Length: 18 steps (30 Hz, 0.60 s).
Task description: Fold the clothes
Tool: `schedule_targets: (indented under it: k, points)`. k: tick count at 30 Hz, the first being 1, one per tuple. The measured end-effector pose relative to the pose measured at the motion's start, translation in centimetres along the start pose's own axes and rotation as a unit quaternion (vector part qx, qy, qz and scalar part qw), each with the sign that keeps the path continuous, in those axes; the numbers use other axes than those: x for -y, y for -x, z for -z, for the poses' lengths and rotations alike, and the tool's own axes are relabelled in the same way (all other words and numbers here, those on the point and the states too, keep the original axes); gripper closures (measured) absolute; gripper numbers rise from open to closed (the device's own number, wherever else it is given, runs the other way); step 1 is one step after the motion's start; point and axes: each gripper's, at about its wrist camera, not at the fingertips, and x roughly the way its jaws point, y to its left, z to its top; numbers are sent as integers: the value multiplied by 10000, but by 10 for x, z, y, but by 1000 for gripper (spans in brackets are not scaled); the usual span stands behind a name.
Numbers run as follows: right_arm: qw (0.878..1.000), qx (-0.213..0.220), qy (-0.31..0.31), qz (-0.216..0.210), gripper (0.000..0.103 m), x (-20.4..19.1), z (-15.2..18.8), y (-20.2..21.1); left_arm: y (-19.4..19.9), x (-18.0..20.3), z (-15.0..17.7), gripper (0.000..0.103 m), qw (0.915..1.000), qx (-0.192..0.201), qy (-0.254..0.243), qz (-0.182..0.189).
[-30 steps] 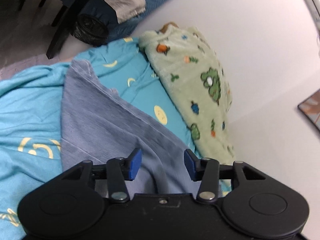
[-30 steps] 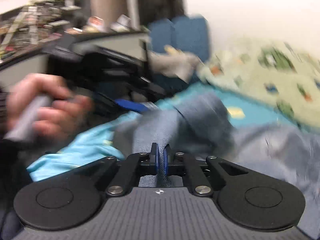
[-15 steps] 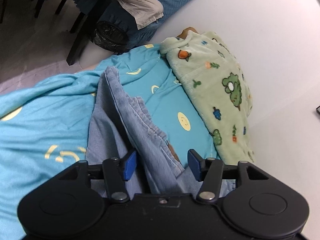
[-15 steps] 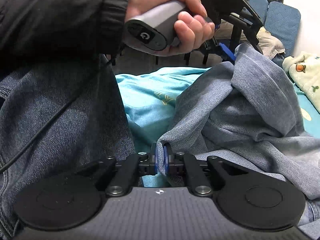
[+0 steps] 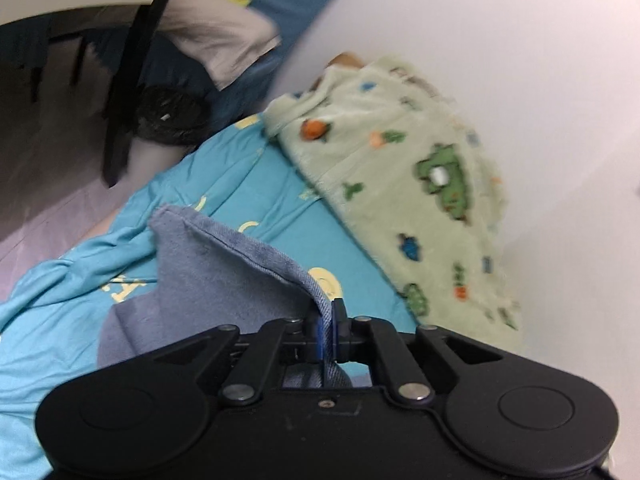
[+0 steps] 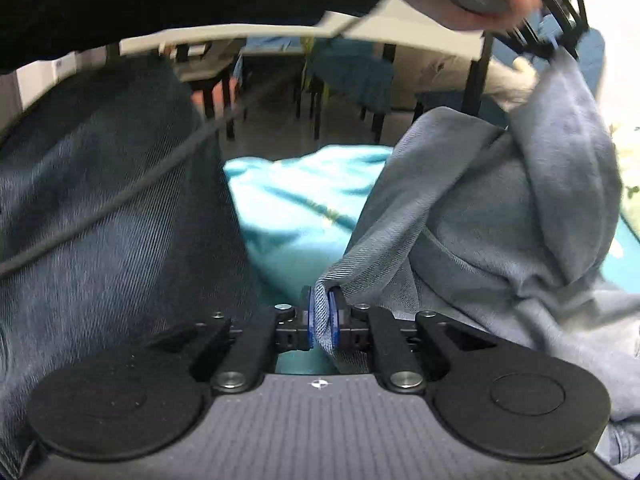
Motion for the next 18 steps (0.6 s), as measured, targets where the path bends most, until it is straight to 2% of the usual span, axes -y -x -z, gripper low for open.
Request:
schedule_targets:
  k: [3,6,9,13,14,17,18]
  points:
    - [9997,231,-61,84,95,9,-14,1,-49,14,-11,100,9987,-273,84,-414]
    - [9990,390,-195,33,95,17,-15,4,-103,26,0,99,9939,-882,-493,-433]
    - [9992,315,-221,-145,95,26,-10,-4,-128,29,26,98,9872,-1156,-1049,-335]
    - [9993,66,-64,-374,95,28,-7,-31,-114,15,40,89,9864,-1014,-1290,40]
    - [9992,36,-20,-393,95,25,-9,-34,-102,14,40,82,9865,-944,-1334,122]
    - [9993,51,17,-376,95,25,-6,-27,-50,10,41,68,9834,-701,-1575,572]
    - [9994,72,7,-352,95,24,-6,-24,-31,8,43,65,9824,-565,-1670,618]
